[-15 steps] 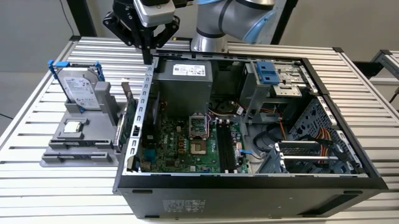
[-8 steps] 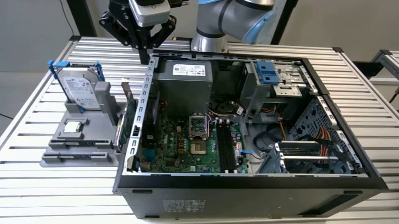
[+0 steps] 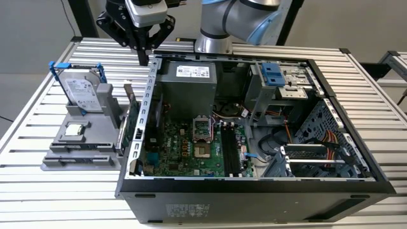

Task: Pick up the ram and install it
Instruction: 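Reach for the ram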

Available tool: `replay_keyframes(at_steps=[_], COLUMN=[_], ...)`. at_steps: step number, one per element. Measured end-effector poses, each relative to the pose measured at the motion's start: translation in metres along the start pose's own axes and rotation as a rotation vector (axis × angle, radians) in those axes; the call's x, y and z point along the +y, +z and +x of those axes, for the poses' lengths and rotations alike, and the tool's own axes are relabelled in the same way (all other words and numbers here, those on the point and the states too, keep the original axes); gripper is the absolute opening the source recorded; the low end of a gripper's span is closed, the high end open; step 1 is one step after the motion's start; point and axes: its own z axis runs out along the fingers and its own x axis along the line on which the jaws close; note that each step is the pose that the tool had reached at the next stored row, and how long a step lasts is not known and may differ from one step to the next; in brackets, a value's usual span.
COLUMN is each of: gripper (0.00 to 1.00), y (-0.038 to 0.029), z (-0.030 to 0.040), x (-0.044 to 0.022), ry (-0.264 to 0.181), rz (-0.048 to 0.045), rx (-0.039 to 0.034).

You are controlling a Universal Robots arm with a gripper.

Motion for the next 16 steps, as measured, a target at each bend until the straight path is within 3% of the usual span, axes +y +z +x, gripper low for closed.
replay_keyframes(at_steps=[16], gripper=[0.0], y=[-0.0003], z=[0.0153], x=[-0.0011], ry=[0.0], rz=[0.0], rx=[0.0])
